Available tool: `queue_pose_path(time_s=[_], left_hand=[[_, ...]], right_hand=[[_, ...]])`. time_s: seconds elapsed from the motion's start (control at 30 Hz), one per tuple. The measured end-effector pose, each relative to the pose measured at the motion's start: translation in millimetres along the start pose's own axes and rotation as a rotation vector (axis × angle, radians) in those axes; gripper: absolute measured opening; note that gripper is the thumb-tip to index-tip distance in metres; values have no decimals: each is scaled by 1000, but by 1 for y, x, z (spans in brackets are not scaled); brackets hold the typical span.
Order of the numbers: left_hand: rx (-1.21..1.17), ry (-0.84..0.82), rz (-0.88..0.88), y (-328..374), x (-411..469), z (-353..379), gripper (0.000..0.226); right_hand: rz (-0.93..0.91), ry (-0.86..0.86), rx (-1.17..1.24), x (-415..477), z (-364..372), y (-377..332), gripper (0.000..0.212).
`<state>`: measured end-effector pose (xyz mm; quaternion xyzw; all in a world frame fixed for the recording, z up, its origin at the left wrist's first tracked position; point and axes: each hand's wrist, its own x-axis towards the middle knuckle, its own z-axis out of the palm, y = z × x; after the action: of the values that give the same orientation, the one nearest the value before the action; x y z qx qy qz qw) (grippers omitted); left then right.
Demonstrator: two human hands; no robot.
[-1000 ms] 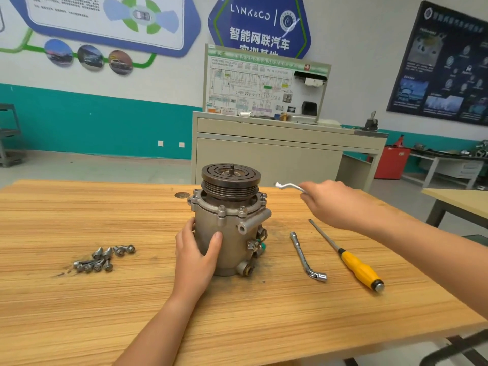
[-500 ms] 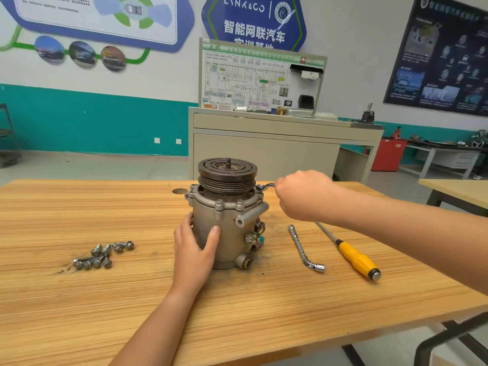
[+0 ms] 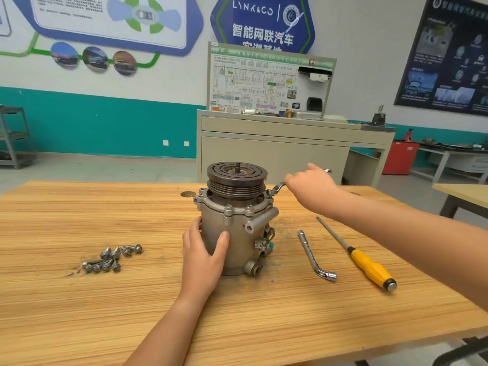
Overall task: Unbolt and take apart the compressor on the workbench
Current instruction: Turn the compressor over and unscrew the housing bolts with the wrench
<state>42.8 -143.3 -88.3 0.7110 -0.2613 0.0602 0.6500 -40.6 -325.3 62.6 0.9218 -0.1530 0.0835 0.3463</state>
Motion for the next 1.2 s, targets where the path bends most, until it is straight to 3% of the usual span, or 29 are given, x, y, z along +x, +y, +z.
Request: queue_pose_path(time_s=[0.23,0.37,0.47,0.67,1.03,1.2], left_hand=[[-4,-2,-1,-1,0,0,64],[3,7,7,0,0,0,63],[7,7,10,0,0,1,63],[11,4,14,1,-1,0,63],[-3,12,6,0,1,1,63],[-15,10,5,-1,1,2,64]], right_hand=[[25,188,179,19,24,-4,32],[216,321,433,-6,12,9,23],[253,276,576,-31,-2,14,21],[197,-56,334,-58,-21,-2,14],[-16,-163,-86,-45,-56,-21,21],[-42,-158,-152,-43,-52,-18,19]])
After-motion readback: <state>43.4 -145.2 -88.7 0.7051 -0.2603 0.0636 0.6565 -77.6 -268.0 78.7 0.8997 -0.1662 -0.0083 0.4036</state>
